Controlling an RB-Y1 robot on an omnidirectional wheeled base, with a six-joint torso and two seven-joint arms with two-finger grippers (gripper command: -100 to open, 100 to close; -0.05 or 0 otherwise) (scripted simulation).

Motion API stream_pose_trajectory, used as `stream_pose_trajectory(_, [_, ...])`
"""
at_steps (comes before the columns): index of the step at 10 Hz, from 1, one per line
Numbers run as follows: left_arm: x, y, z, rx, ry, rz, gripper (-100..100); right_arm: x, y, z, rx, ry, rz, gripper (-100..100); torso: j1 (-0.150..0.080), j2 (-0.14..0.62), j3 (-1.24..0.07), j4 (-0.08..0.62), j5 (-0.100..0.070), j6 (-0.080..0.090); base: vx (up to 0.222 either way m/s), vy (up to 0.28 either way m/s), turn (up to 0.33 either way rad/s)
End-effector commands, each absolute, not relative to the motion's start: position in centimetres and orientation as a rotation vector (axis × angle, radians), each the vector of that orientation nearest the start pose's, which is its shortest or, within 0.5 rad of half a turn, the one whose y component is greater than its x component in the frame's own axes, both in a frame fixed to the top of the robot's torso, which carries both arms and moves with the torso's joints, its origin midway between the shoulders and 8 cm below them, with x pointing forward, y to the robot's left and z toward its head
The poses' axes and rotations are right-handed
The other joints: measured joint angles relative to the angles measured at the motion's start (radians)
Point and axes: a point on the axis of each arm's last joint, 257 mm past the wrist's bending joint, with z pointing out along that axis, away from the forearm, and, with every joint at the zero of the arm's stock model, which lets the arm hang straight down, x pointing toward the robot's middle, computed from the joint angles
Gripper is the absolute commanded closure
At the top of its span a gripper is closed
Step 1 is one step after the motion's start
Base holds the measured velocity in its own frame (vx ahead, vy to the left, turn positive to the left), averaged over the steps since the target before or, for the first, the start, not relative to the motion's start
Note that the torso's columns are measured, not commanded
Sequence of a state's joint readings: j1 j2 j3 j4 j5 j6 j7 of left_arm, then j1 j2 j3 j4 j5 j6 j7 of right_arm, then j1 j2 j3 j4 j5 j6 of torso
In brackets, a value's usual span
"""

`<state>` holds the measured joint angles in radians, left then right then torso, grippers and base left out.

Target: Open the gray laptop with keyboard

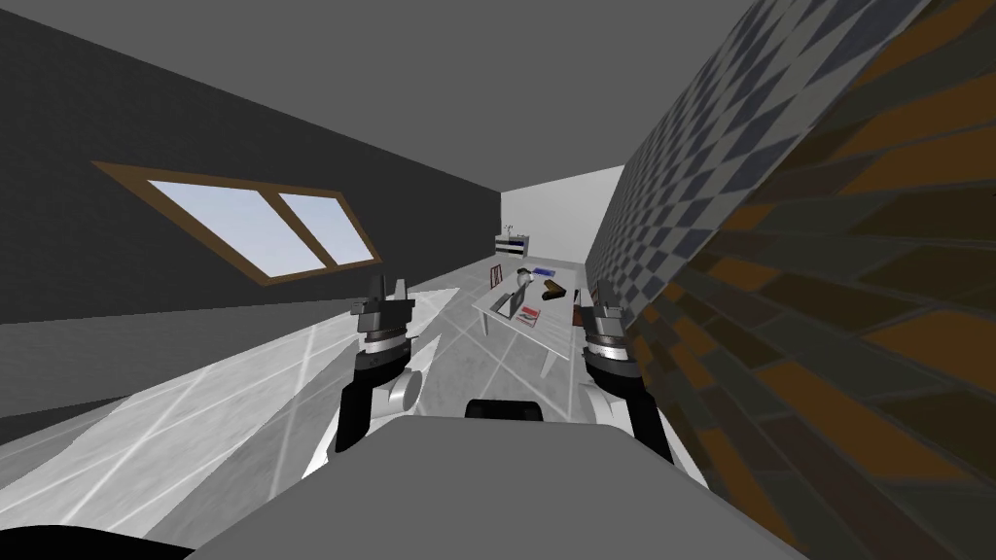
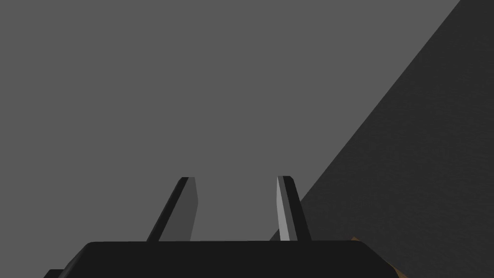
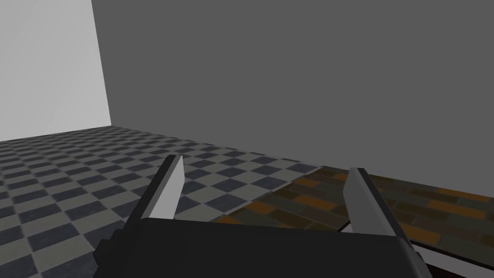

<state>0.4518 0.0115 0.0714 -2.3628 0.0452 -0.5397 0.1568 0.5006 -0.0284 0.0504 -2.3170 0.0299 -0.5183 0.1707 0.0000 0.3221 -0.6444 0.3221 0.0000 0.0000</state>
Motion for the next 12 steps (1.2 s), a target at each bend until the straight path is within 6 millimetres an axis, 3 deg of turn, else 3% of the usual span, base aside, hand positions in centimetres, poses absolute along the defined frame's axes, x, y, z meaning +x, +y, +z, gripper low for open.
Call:
stream_pose_trajectory(1, [31.5,29.3,8.3,-0.576,0.441,-1.463,0,33.6,-25.4,4.3,0.517,0.651,1.188,0,0.0,0.074,-0.147,0.074,0.0,0.0,0.0,0.0,0.0])
stream_pose_trajectory(4, [31.5,29.3,8.3,-0.576,0.441,-1.463,0,33.6,-25.4,4.3,0.517,0.651,1.188,0,0.0,0.296,-0.59,0.295,0.0,0.0,0.0,0.0,0.0])
stream_pose_trajectory(5, [31.5,29.3,8.3,-0.576,0.441,-1.463,0,34.1,-24.8,3.7,0.468,0.71,1.148,-100,0.0,0.369,-0.738,0.369,0.0,0.0,0.033,0.031,-0.022])
stream_pose_trajectory(7, [31.5,29.3,8.3,-0.577,0.442,-1.463,0,34.9,-24.4,2.8,0.422,0.767,1.087,-100,0.002,0.411,-0.827,0.411,0.001,0.0,0.043,0.052,-0.024])
stream_pose_trajectory(12, [31.5,29.3,8.3,-0.577,0.442,-1.463,0,37.5,-24.2,-0.1,0.289,0.911,0.848,-100,0.001,0.416,-0.831,0.416,0.0,0.0,0.07,0.079,-0.032])
